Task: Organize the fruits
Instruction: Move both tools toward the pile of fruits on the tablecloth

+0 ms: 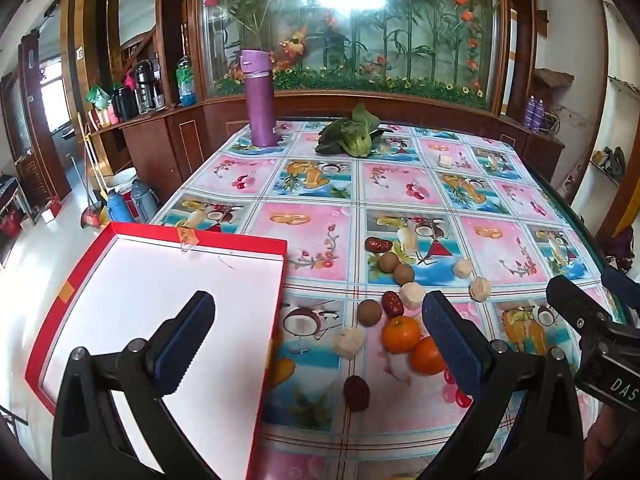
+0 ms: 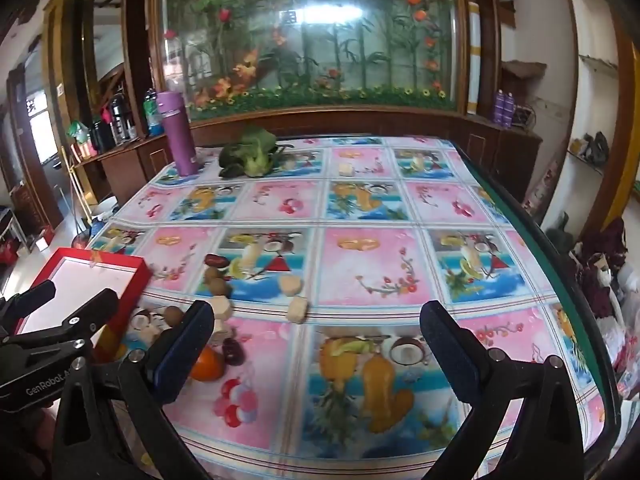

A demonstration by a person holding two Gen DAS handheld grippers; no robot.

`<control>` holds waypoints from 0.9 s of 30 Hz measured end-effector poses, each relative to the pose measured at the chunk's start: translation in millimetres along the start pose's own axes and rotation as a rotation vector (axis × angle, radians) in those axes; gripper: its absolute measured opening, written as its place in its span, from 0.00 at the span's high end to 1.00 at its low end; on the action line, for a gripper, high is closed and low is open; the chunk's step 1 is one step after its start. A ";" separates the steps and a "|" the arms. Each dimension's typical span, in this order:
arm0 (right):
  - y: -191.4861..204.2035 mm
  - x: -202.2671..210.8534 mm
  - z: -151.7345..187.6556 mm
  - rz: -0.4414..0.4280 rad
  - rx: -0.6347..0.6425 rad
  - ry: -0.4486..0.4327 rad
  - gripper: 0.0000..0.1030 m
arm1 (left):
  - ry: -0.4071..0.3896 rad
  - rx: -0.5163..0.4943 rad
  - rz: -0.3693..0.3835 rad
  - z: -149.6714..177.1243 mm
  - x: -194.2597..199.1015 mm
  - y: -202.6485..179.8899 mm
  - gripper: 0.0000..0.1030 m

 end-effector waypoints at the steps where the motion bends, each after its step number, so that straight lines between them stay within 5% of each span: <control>1: 2.0 0.3 -0.3 -0.003 0.002 0.000 0.01 | -0.001 0.002 -0.002 0.4 1.1 2.4 0.00; 27: 32.5 -14.4 21.9 -0.084 0.063 0.065 0.01 | 0.066 0.008 -0.027 19.9 -7.8 28.6 0.00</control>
Point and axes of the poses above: each gripper's, at about its wrist camera, not at the fingertips, and x roughly against the way its jaws point, y to its left, z to its underside, the point moved 10 cm from there along -x, roughly the way its jaws point, and after that the axes turned 1 degree about -x, right-handed, at the moved point
